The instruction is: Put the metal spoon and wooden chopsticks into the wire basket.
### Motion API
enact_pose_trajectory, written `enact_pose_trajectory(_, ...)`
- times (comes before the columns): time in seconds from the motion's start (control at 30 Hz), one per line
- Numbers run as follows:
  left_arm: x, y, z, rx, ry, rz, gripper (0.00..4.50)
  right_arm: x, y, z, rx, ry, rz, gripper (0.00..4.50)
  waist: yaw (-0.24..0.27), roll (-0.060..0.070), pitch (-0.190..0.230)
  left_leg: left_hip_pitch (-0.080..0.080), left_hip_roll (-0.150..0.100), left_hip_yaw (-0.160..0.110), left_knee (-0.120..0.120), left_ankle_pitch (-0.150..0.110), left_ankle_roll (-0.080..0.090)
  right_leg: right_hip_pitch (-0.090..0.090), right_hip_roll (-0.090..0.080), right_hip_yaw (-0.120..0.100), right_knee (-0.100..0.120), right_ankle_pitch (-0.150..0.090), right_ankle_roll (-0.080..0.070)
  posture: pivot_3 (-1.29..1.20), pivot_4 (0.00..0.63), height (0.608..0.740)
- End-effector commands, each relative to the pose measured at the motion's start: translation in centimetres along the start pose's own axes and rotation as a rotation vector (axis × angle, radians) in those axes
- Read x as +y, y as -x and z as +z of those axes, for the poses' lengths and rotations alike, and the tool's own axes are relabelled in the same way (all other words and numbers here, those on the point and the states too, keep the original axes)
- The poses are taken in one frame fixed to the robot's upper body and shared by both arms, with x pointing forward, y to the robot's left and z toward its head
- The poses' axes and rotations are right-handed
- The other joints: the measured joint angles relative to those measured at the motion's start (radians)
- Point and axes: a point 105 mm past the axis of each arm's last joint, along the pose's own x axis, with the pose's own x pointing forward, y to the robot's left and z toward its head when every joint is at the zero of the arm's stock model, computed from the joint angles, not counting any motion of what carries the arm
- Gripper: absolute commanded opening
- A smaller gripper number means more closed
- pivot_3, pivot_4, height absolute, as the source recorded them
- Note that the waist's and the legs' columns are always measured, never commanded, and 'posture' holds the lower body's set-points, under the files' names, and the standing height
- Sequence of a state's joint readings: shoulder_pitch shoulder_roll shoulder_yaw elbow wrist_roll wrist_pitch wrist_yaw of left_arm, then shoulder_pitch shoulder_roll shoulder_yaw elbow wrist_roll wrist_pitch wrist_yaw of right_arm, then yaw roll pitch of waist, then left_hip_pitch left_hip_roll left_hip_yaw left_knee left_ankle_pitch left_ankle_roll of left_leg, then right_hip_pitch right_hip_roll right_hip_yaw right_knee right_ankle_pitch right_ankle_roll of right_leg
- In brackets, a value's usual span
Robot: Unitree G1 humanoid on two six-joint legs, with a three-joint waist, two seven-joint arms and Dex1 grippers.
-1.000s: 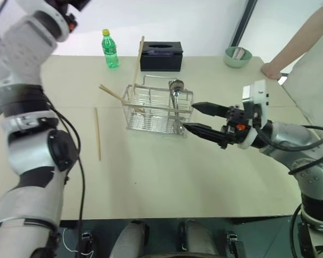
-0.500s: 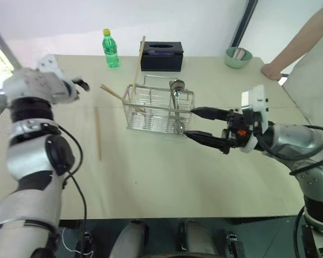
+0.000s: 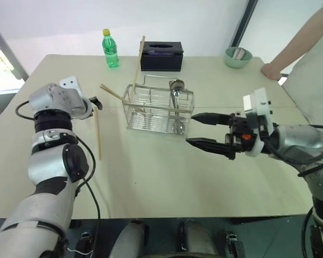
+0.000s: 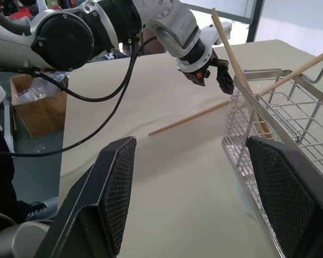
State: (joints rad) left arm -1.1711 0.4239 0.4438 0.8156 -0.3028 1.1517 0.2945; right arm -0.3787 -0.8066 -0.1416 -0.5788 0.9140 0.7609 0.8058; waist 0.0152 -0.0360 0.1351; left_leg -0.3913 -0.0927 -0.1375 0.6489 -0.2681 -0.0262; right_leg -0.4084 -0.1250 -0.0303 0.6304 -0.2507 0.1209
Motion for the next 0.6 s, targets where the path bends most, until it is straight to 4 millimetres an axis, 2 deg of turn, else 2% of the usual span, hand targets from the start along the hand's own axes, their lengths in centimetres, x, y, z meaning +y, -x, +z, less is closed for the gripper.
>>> enact_pose_trajectory(0.03, -0.4, -0.3, -0.4, 0.006, -0.036, -0.003, 4.46, 0.4, 0.3, 0.9, -0.020, 0.039, -0.008, 3.39, 0.000, 0.000, 0.000, 0.000, 0.000, 0.000, 0.000, 0.000, 0.000, 0.000, 0.000, 0.000, 0.000, 0.000, 0.000, 0.00, 0.150, 0.661)
enact_pose_trajectory(0.23, 0.2, -2.1, -2.9, 0.075, -0.102, 0.035, 4.46, 0.3, 0.2, 0.9, -0.035, 0.033, -0.039, 3.39, -0.003, 0.000, 0.000, 0.000, 0.000, 0.000, 0.000, 0.000, 0.000, 0.000, 0.000, 0.000, 0.000, 0.000, 0.000, 0.00, 0.150, 0.661)
enact_pose_trajectory(0.4, 0.7, -2.4, -3.4, 0.090, -0.079, 0.045, 4.46, 0.2, 0.2, 0.8, -0.038, 0.029, -0.056, 3.39, -0.002, 0.002, -0.002, 0.001, 0.000, 0.001, 0.000, 0.000, 0.000, 0.001, -0.001, 0.000, 0.000, 0.000, 0.000, 0.00, 0.150, 0.661)
enact_pose_trajectory(0.43, 0.7, -2.5, -3.4, 0.091, -0.072, 0.046, 3.94, 0.2, 0.2, 0.8, -0.039, 0.028, -0.057, 3.39, -0.003, 0.002, -0.002, 0.001, 0.000, 0.001, 0.000, 0.000, 0.000, 0.001, -0.001, 0.000, 0.000, 0.000, 0.000, 0.00, 0.150, 0.661)
enact_pose_trajectory(0.47, 0.8, -2.5, -3.5, 0.092, -0.067, 0.046, 3.68, 0.2, 0.2, 0.8, -0.040, 0.028, -0.058, 3.39, -0.003, 0.002, -0.002, 0.001, 0.000, 0.001, 0.000, 0.000, 0.000, 0.001, -0.001, 0.000, 0.000, 0.000, 0.000, 0.00, 0.150, 0.661)
enact_pose_trajectory(0.6, 0.7, -2.4, -3.2, 0.084, -0.059, 0.043, 1.79, 0.0, 0.2, 0.9, -0.044, 0.026, -0.064, 3.39, 0.001, 0.002, -0.002, 0.001, 0.000, 0.001, 0.000, 0.000, 0.000, 0.001, -0.001, 0.000, 0.000, 0.000, 0.000, 0.00, 0.150, 0.661)
